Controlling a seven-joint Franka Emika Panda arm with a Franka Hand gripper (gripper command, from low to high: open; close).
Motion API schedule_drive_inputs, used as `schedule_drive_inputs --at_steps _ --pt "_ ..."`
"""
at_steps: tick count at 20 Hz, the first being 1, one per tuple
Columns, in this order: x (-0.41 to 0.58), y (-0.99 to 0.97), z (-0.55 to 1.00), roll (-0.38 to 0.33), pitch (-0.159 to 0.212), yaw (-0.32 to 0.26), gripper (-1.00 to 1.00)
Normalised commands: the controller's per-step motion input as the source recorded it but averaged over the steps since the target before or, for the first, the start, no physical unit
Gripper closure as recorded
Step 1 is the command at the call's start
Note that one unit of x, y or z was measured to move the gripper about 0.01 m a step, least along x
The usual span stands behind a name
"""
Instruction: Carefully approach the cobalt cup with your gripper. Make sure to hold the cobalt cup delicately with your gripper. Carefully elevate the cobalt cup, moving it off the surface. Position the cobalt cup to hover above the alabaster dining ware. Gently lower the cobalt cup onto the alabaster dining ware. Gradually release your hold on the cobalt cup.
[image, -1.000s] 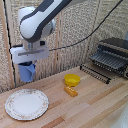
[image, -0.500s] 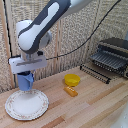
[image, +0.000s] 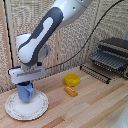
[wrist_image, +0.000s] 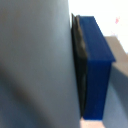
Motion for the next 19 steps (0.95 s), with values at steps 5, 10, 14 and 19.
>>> schedule_drive_inputs --at_steps 5,10,14,19 --pt "0.032 0.10 -0.24 -0.043 0.000 0.000 1.00" --pt "0.006 0.00 0.13 0.009 0.000 -0.001 -1.00" --pt "0.015 0.00 0.54 0.040 0.056 0.000 -1.00" --pt "0.076 -0.11 0.67 0.055 0.069 0.000 -1.00"
